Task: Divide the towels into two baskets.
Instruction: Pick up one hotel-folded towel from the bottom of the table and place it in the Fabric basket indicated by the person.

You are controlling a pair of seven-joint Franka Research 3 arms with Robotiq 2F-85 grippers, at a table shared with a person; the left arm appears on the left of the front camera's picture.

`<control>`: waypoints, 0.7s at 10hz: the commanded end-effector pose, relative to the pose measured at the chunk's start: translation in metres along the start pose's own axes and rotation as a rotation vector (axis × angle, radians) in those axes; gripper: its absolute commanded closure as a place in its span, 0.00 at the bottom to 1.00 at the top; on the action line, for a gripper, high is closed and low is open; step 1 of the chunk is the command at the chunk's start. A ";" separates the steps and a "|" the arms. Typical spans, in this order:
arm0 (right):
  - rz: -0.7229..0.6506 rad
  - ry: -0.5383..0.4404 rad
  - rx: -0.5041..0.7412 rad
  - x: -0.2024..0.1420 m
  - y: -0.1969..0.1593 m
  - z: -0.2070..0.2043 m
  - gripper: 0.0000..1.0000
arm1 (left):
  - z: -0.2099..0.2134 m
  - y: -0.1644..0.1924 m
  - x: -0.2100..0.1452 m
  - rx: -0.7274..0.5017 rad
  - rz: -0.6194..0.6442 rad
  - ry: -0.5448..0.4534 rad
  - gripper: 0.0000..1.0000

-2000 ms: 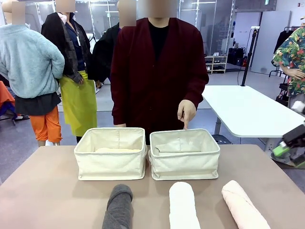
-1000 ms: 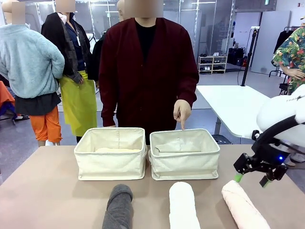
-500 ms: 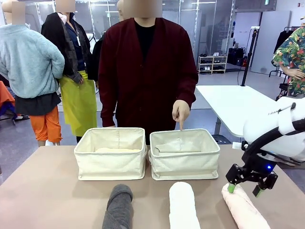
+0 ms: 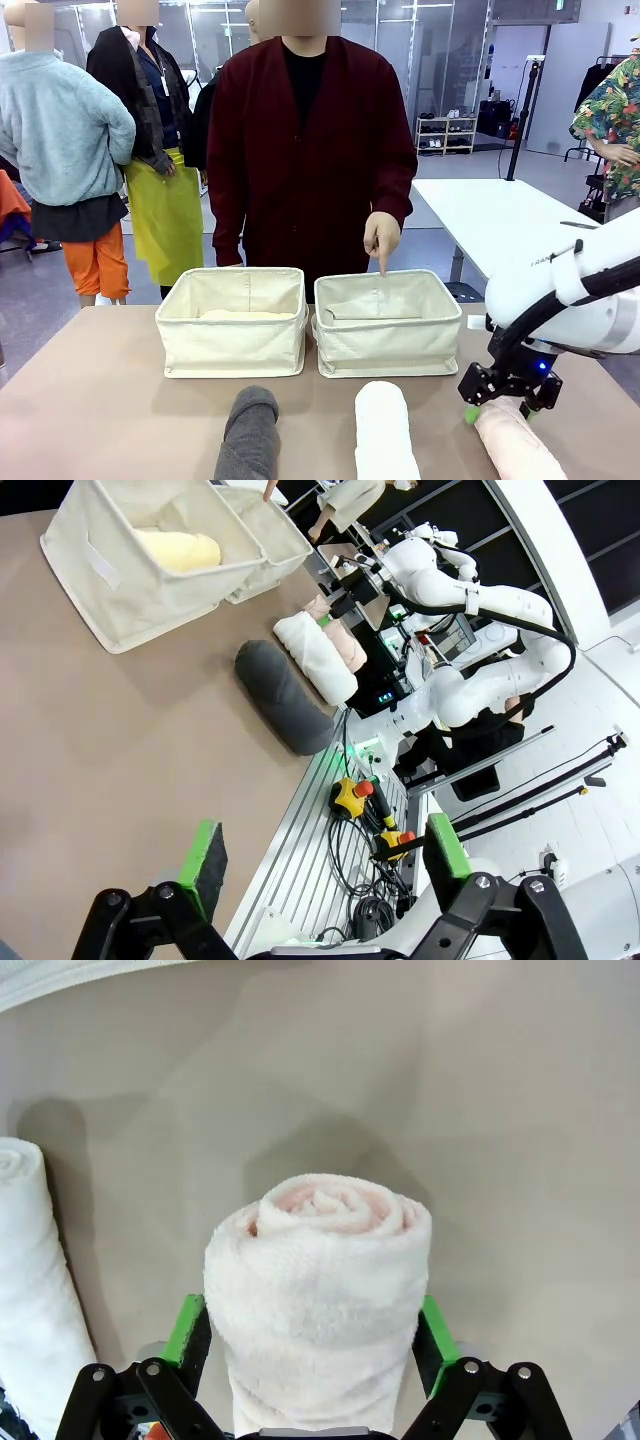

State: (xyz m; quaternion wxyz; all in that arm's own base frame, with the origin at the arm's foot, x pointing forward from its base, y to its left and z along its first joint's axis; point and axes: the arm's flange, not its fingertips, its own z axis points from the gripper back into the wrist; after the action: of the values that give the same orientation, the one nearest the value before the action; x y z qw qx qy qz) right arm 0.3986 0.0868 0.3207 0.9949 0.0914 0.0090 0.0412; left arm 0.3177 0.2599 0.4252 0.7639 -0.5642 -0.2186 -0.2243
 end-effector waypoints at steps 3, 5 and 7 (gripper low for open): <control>-0.005 -0.019 -0.067 -0.077 0.000 -0.027 0.86 | -0.001 -0.007 -0.005 -0.004 -0.007 0.003 0.00; 0.002 -0.024 -0.076 -0.079 0.001 -0.024 1.00 | -0.001 -0.007 -0.005 -0.004 -0.007 0.003 0.00; 0.011 -0.043 -0.070 -0.081 0.002 -0.015 0.95 | -0.001 -0.007 -0.005 -0.004 -0.007 0.003 0.00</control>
State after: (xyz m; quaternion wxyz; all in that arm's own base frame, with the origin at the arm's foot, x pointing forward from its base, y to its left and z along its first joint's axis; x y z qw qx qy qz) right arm 0.3998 0.0920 0.3248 0.9958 0.0713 -0.0001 0.0571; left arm 0.3176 0.2599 0.4252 0.7639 -0.5642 -0.2186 -0.2243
